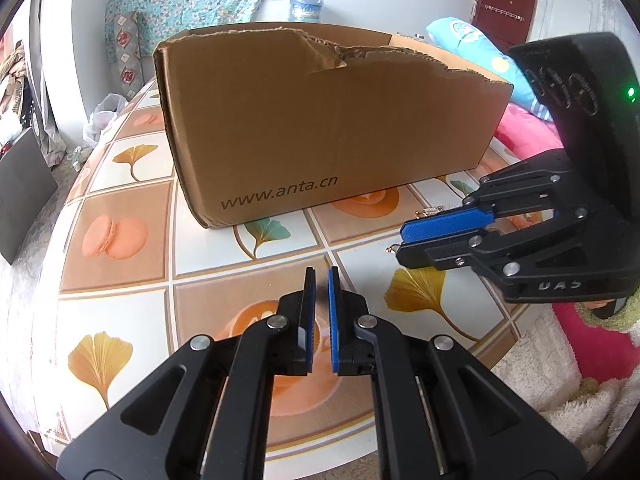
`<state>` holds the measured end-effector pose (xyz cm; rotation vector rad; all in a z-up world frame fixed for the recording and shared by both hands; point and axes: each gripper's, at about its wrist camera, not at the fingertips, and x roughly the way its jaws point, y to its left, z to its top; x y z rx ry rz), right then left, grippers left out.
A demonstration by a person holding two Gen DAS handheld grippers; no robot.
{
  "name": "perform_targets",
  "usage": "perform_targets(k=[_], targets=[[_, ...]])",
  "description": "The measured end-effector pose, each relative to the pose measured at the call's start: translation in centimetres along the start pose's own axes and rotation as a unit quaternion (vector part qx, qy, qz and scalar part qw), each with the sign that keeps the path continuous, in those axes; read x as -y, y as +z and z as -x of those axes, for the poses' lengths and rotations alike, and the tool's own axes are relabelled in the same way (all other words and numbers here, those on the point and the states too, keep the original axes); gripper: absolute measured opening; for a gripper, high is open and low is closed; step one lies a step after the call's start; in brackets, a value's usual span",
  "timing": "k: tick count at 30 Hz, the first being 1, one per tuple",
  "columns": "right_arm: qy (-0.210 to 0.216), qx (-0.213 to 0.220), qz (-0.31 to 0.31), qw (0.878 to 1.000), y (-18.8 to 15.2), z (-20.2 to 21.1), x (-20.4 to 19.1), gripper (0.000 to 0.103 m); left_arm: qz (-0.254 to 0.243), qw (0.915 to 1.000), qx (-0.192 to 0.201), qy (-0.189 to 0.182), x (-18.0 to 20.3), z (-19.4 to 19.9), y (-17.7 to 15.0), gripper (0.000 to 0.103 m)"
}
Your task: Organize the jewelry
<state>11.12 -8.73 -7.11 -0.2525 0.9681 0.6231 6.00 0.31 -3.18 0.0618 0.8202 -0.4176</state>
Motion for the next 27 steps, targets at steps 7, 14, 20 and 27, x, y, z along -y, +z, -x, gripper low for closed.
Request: perform_targets(k=[7,14,20,27], targets=[[-0.005,0.022,-0.017,1.000,-0.2,1.6,0.3,0.014,-0.001,1.0000,0.003,-0.002,0.2,0.1,0.1,0.005],[-0.041,0.056,-0.065,0.995,-1.7,5.1,1.8,0.014,-0.011,0.9996,0.002,-0.026,1.5,-0.2,0.6,0.018],[-0.057,0.085,-0.102,0.989,-2.9,7.2,3.1,0.014,-0.066,0.9971,-0.002,-0.037,4.6,-1.6,1.6,0.018],[-0.047,0.099,-0.118,0.987,-3.7,7.1,4.3,0.014,-0.090,0.9953,-0.002,-0.036,5.8,-3.2,3.0,0.018]])
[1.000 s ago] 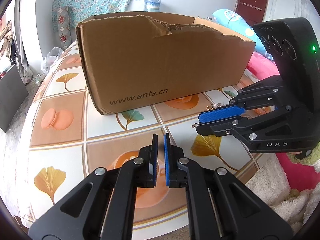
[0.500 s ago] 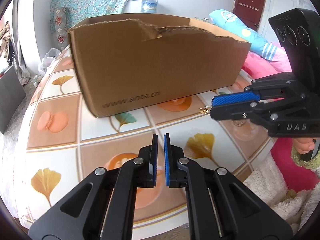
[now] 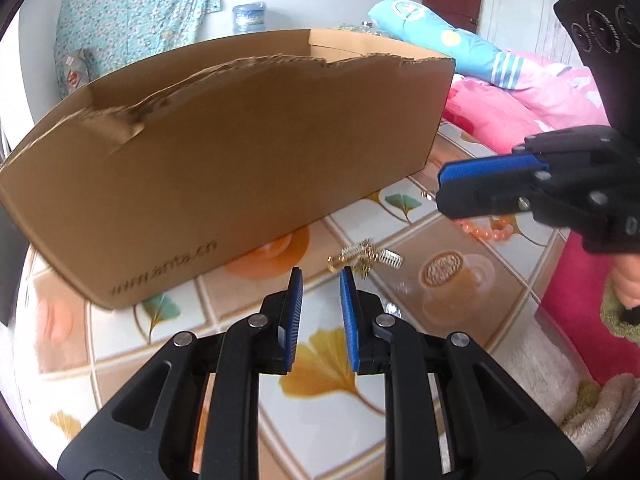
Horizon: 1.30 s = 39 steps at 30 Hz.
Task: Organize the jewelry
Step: 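Carry both charms over the box and open both tools inside it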
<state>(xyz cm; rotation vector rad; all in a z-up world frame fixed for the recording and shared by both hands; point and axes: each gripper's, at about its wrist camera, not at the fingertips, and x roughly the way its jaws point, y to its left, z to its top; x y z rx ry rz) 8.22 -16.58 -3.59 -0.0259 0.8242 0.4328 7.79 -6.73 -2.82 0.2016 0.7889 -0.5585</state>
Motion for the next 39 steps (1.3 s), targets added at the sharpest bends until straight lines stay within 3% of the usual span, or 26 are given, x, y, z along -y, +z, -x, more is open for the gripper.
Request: perform_targets(k=[7,28,33,39], targets=[[0.017,0.011,-0.015,1.000,-0.2,0.2,1.1,0.014,-0.038,0.9991,-0.016,0.012,1.0,-1.2,0.4,0.018],[0.025,0.029,-0.024,0.999,-0.1,0.8,1.4,0.014,-0.048,0.9985,-0.023,0.012,1.4,-1.3,1.3,0.010],[0.024,0.040,-0.016,0.999,0.1,1.8,0.7,0.014,-0.035,0.9994,0.000,-0.002,1.4,1.3,1.5,0.010],[0.039,0.091,0.004,0.995,2.1,5.3,-0.5,0.014,-0.022,0.9971,0.066,-0.029,1.3,7.1,3.8,0.010]])
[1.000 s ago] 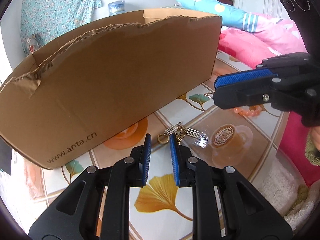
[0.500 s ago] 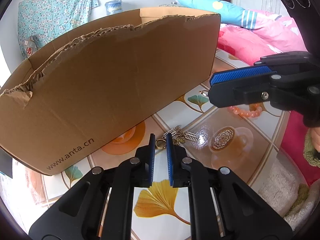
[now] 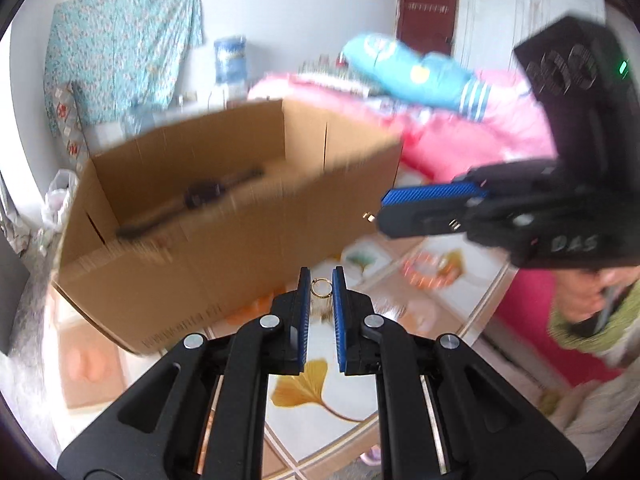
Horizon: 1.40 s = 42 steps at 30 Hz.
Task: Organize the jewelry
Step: 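Carry both charms over the box and open both tools inside it, then move both tools back toward the remaining gold charms on the table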
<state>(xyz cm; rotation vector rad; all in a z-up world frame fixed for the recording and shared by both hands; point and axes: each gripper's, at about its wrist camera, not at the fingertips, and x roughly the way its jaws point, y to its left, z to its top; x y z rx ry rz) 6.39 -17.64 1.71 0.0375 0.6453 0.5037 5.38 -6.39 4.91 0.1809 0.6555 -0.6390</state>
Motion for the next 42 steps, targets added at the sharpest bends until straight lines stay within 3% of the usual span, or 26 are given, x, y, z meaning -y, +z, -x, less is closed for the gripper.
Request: perform_targets(k=[4,8,15,21,23,25,31,37,42], targets=[[0.002,0.034,0.030,0.999,3.4,1.0,-0.5,0.014,0.007,0.9994,0.032,-0.003,-1.3,2.4,3.3,0.010],[0.001,0.011,0.028,1.000,7.0,-1.0,1.0,0.014,0.031,0.9992,0.022,-0.009,-3.9,1.7,6.2,0.010],[-0.006,-0.125,-0.016,0.992,10.7,-9.1,6.0,0.014,0.086,0.9925,-0.086,-0.010,-9.7,-6.3,9.7,0.010],[-0.029,-0.170,-0.018,0.985,10.3,-12.3,7.8,0.014,0.117,0.9818,-0.149,-0.010,-11.2,-11.1,10.4,0.010],[-0.029,-0.169,-0.018,0.985,10.3,-12.4,8.1,0.015,0.123,0.9806,-0.153,-0.006,-11.3,-11.7,10.5,0.017],[-0.030,-0.161,-0.019,0.986,10.4,-12.1,8.3,0.017,0.128,0.9804,-0.150,-0.004,-11.5,-11.9,10.6,0.024],[-0.028,-0.128,-0.027,0.991,10.9,-10.0,8.3,0.022,0.138,0.9834,-0.118,0.002,-11.6,-11.0,10.9,0.025],[-0.013,-0.068,-0.030,0.997,11.1,-5.8,7.1,0.022,0.129,0.9900,-0.056,0.008,-10.9,-6.5,11.3,0.025],[0.010,-0.019,-0.022,1.000,9.5,-1.9,4.8,0.022,0.121,0.9926,-0.001,-0.001,-9.7,-1.3,9.6,0.026]])
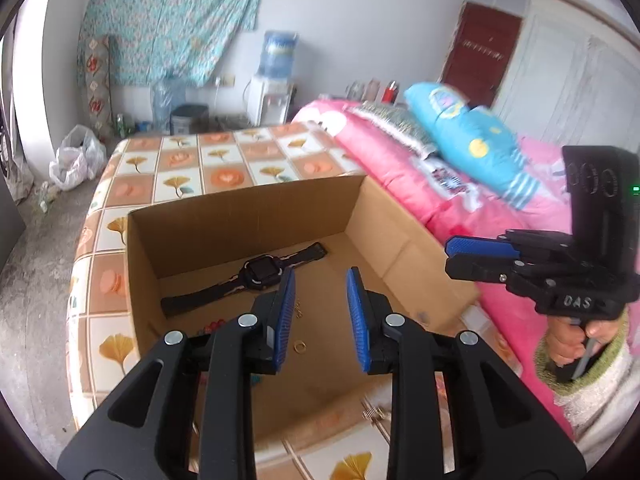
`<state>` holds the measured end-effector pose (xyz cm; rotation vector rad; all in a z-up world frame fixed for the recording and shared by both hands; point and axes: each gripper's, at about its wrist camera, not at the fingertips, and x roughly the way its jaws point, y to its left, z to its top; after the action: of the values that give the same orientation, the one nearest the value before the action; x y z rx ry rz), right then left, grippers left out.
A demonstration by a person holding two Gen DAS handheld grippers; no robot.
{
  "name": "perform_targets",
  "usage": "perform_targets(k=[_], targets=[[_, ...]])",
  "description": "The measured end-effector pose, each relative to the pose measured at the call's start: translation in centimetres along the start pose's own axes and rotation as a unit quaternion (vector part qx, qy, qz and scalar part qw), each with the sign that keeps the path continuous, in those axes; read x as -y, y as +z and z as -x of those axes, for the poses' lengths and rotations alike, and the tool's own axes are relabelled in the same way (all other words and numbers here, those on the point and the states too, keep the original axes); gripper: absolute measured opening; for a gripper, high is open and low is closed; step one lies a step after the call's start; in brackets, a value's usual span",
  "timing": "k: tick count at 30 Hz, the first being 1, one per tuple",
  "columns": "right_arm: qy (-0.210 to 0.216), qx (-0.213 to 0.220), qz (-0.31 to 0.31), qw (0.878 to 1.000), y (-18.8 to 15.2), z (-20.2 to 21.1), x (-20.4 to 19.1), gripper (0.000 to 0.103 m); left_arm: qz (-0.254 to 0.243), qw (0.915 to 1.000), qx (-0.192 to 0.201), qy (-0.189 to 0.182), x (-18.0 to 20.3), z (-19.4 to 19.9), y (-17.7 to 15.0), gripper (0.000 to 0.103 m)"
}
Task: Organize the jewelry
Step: 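Move both tools back toward the remaining gold charms on the table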
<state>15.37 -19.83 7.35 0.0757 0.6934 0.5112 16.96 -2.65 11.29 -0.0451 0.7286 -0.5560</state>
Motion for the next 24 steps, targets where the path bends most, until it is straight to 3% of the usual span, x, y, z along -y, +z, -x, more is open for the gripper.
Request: perform_targets(k=[5,8,13,18,24], targets=[[0.007,0.026,0.021,0.999,-3.7,2.1,-2.2,0.023,-0.025,0.9984,0.039,-0.032,1.4,4.5,-4.5,0.037],[0.021,0.025,0.001,0.999,-6.7,2.7,-2.6,0.023,-0.032,0.9977,0.027,-0.054,2.4,5.3,-7.6,0.039],[0.017,-0.020,-0.064,0.998,-11.5,0.9,-1.8,0.023,-0.019,0.9966,-0.016,-0.079,4.0,3.8,-12.0,0.039],[-0.016,-0.063,-0.117,0.991,-14.2,-1.8,-0.6,0.023,-0.017,0.9968,-0.056,-0.056,5.1,-0.4,-14.4,0.039],[-0.035,-0.060,-0.104,0.992,-14.3,-3.0,-1.1,0.023,-0.046,0.9950,-0.087,-0.017,5.7,-4.8,-14.8,0.030]])
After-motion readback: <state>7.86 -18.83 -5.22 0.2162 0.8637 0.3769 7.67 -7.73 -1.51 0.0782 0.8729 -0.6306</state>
